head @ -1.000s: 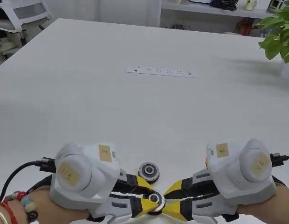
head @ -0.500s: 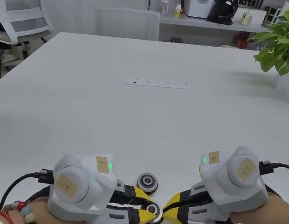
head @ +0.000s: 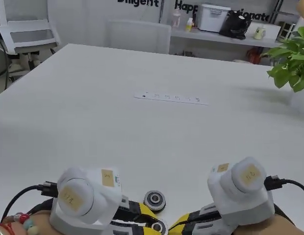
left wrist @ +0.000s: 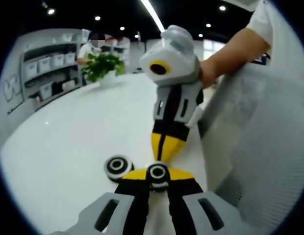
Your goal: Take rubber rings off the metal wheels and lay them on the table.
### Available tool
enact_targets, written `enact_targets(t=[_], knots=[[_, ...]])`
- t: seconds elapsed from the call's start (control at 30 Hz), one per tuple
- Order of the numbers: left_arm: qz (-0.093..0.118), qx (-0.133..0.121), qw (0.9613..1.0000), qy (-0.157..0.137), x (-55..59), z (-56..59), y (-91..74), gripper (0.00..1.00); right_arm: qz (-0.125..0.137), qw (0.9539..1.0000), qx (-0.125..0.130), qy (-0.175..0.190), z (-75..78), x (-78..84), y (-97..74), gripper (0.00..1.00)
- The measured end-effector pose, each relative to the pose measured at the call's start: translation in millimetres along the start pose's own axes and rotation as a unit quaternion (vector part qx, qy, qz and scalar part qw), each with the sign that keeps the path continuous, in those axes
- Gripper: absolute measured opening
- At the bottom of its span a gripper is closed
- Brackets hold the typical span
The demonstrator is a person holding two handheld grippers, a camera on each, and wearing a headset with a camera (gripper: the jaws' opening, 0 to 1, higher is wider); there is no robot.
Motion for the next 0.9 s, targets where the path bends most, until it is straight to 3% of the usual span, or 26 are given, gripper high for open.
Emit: enact_targets(t=[0.1,0.23,0.37,0.53,0.9], knots=[[-0.005,-0.005,0.9999,0.012,0.2,-0.7,-0.6,0.14,-0.001,0.9989,0.024,-0.041,-2.3,-2.5,0.6,0.0],[-0.004,-0.005,0.9999,0.013,0.5,-0.9,-1.0,0.14,-0.012,0.9997,0.01,0.019,-3.1,-3.1,0.0,0.0],[-0.006,-0.008,0.9998,0.018,0.5,-0.6,-1.2,0.14,-0.014,0.9997,0.014,0.011,-3.3,-4.1,0.4,0.0],[-0.005,-0.008,0.9998,0.02,0.7,-0.8,-1.4,0.14,-0.005,0.9955,-0.014,0.094,0.3,-4.3,-2.6,0.0],[-0.002,-0.01,0.9996,0.025,1.0,-0.5,-1.6,0.14,0.006,0.9899,-0.029,0.139,1.2,-2.6,-5.2,0.0]])
Point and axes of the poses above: the centre of the closed fingertips' face, and the gripper's own axes: y roughly forward along the fingers, z roughly to its right, x roughly out of its underside, the point moved 8 cm from there along -y, roughly backward along the fingers, and after that the axes turned 11 degrees about -z, right-handed, at the moved point
